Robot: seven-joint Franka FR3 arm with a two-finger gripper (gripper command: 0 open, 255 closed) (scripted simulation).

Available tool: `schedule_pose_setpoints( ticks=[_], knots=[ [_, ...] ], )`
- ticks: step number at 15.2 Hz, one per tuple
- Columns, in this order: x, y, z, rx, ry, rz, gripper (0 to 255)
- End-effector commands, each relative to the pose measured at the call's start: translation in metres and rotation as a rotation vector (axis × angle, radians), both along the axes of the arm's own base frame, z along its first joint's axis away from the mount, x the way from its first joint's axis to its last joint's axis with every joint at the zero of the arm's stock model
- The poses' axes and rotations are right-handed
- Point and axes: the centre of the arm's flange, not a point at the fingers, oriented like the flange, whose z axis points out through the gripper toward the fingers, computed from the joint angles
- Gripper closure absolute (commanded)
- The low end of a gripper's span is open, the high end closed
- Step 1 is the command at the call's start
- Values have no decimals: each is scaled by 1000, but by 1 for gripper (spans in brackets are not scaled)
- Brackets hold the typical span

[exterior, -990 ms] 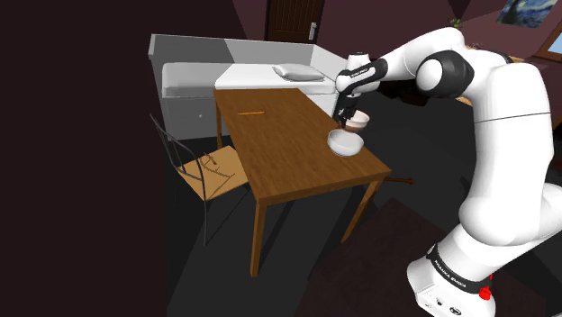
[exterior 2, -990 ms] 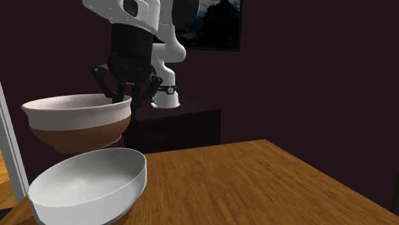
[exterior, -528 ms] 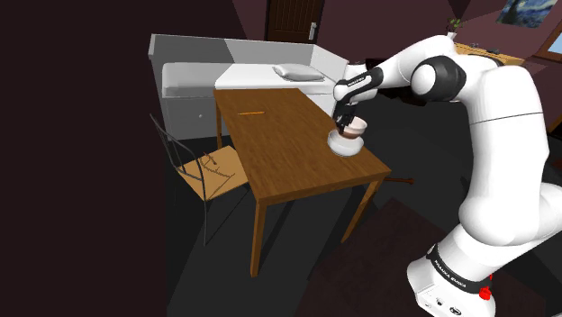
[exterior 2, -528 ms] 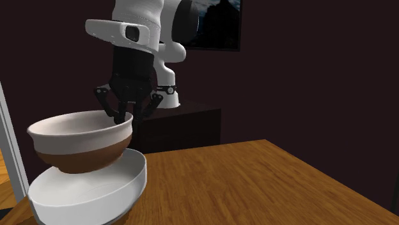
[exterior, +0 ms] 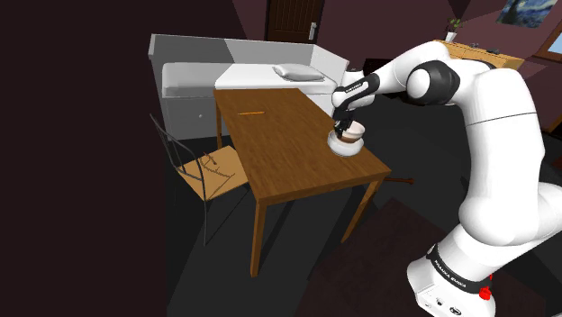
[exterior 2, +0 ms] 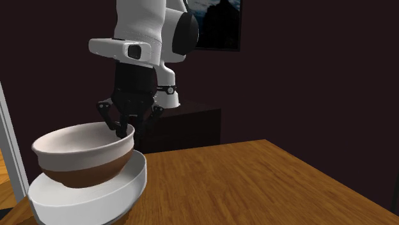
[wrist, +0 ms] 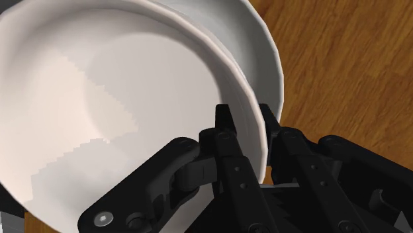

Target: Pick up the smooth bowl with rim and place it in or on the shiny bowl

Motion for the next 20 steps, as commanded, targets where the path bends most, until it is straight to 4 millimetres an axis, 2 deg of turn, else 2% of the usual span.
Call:
schedule_pose_setpoints(
  ticks=[1,4,5,10,14,20],
  knots=[
    [0,0,0,-1,-1,0,255],
    [0,0,0,-1,-1,0,255],
    [0,0,0,-1,-1,0,0],
    [0,0,0,-1,-1,0,0],
    [2,8,49,-1,-1,0,0],
    [2,8,49,-1,-1,0,0]
  ],
)
